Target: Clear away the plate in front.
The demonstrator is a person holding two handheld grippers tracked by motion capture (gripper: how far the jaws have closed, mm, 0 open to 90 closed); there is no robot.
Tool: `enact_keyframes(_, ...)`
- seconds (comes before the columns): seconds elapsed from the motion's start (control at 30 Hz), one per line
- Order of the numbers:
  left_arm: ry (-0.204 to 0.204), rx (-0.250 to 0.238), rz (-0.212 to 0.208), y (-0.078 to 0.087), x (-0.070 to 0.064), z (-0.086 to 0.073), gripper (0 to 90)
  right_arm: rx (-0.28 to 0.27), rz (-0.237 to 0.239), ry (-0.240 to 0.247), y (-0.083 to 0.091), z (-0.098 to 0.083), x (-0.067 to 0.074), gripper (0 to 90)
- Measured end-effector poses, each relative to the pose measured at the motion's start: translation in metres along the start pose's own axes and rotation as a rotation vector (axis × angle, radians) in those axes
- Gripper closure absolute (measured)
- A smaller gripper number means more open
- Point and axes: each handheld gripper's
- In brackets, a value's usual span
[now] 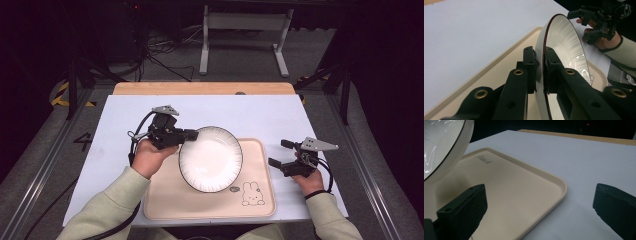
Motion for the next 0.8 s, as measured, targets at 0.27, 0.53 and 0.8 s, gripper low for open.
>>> enact_keyframes(0.27, 0.009, 0.010, -0.003, -0.003, 0.002, -0.007, 82.2, 0.000, 0.003, -0.001, 0.000, 0.000, 0.000, 0.1)
enact_keyframes(0.53, 0.026, 0.020, -0.018, -0.009, 0.006, -0.014, 82.0, 0.001, 0.004, -0.002, 0.000, 0.000, 0.000, 0.1)
enact_keyframes(0.8, 0.052, 0.046, -0.041, -0.016, 0.011, -0.021, 81.9, 0.004, 0.004, -0.005, 0.000, 0.000, 0.000, 0.1)
Point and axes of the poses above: each handheld gripper's, and its own axes: y roughly backward along the jaws, z roughly out of its top, x roughly to its left, and after that the axes turned 5 degrees about -x, right-handed
